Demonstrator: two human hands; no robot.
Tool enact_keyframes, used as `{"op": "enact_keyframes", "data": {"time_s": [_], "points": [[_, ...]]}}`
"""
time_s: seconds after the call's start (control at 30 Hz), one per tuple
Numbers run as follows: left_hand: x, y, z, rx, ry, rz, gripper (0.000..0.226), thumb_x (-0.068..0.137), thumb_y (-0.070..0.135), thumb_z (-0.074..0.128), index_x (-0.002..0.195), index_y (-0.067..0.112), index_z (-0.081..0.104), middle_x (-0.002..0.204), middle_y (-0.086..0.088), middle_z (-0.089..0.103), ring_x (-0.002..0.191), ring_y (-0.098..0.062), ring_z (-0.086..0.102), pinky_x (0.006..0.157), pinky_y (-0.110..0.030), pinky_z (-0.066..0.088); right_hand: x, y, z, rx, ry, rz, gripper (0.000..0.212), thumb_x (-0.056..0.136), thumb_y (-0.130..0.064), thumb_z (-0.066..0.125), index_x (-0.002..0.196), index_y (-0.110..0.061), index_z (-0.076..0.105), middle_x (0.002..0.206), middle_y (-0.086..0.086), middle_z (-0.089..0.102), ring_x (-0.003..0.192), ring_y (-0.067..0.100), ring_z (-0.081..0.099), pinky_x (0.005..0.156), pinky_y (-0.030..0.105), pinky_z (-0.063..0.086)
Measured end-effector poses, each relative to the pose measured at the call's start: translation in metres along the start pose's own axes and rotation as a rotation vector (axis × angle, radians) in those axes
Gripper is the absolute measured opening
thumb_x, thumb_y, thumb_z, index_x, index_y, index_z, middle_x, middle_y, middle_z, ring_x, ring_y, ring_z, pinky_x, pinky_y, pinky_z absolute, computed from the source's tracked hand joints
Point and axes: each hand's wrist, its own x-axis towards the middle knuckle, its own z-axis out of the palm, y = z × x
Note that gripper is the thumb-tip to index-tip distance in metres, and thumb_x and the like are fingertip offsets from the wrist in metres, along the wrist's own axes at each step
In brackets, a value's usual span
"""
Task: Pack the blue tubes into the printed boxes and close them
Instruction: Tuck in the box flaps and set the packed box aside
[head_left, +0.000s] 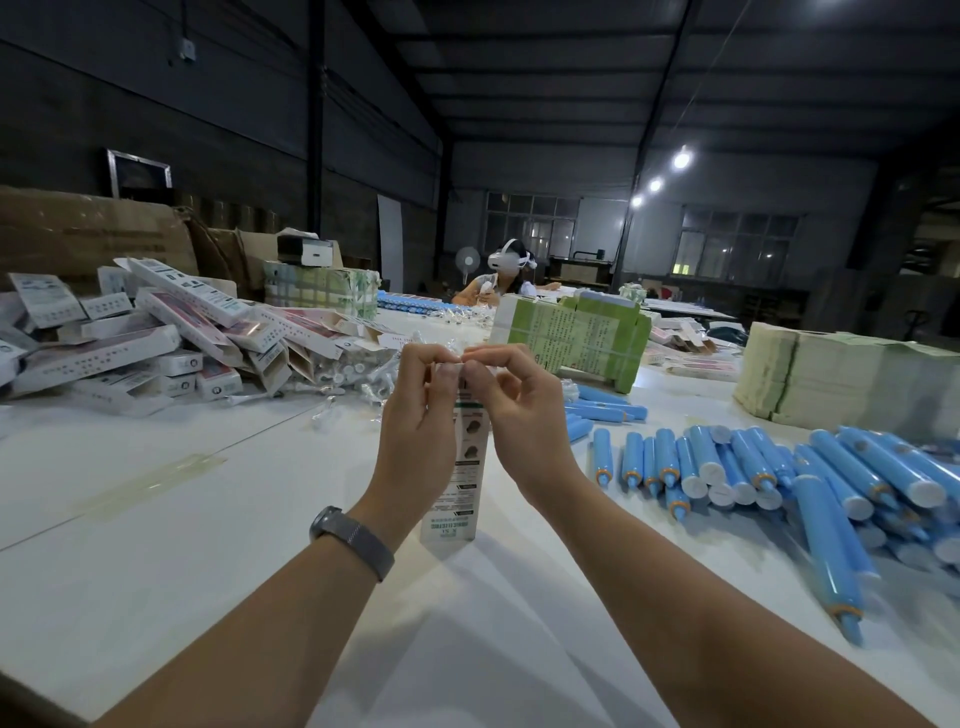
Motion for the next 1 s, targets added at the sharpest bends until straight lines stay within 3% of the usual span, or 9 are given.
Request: {"op": "enact_keyframes", "data": {"time_s": [0.1,0.2,0.43,0.6,0.87,1.0], "points": [[0.0016,-0.0002,0.0003,0.012,0.001,-0.005,0.019,0.099,0.036,0.042,0.088,0.050,0.049,0.081,0.015,0.061,0.076,-0.019,0.062,0.073,-0.056,0.053,0.0031,-0.0041,-0.0044,0.015,-0.035,0.039,0.018,0.092,0.000,0.064,0.084,-0.014,0.069,0.105,0.019,0.061,0.091,0.039,0.065,0.079,0.044,0.059],[0.0015,-0.0004,-0.0002,0.016,-0.008,0.005,0.019,0.099,0.037,0.042,0.088,0.050,0.049,0.083,0.015,0.061,0.078,-0.021,0.064,0.073,-0.054,0.054,0.0034,-0.0080,-0.0071,0.057,-0.065,0.085,0.016,0.092,-0.001,0.064,0.083,-0.012,0.070,0.103,0.017,0.061,0.084,0.024,0.066,0.074,0.032,0.057],[-0.0048,-0.0034,-0.0008,-0.082,-0.039,0.025,0.020,0.104,0.033,0.041,0.096,0.046,0.052,0.088,0.012,0.063,0.077,-0.016,0.065,0.066,-0.038,0.057,-0.0016,-0.0014,-0.0068,0.147,-0.035,0.118,0.017,0.097,-0.007,0.057,0.092,-0.011,0.072,0.102,0.008,0.065,0.084,0.007,0.066,0.072,0.023,0.053],[-0.0025,-0.0035,-0.0008,-0.072,-0.030,0.022,0.022,0.101,0.034,0.038,0.092,0.048,0.051,0.084,0.014,0.062,0.072,-0.011,0.062,0.062,-0.033,0.056,0.0015,-0.0007,-0.0069,0.099,-0.044,0.097,0.021,0.099,-0.005,0.054,0.092,-0.013,0.073,0.099,-0.001,0.064,0.092,0.015,0.066,0.076,0.027,0.053],[-0.0015,-0.0048,-0.0010,-0.040,-0.044,0.048,0.028,0.104,0.030,0.037,0.092,0.051,0.050,0.086,0.017,0.062,0.071,-0.006,0.063,0.061,-0.025,0.055,0.0009,-0.0020,-0.0050,0.069,-0.039,0.092,0.021,0.099,-0.005,0.054,0.090,-0.015,0.070,0.105,0.008,0.061,0.093,0.019,0.065,0.077,0.031,0.056],[-0.0044,-0.0067,-0.0020,-0.050,-0.057,0.057,0.022,0.108,0.030,0.037,0.101,0.043,0.052,0.091,0.016,0.064,0.079,-0.009,0.066,0.067,-0.029,0.056,-0.0014,-0.0020,0.0003,-0.037,-0.012,0.026,0.014,0.091,-0.009,0.068,0.086,-0.022,0.067,0.105,0.009,0.064,0.095,0.027,0.066,0.082,0.042,0.057]]}}
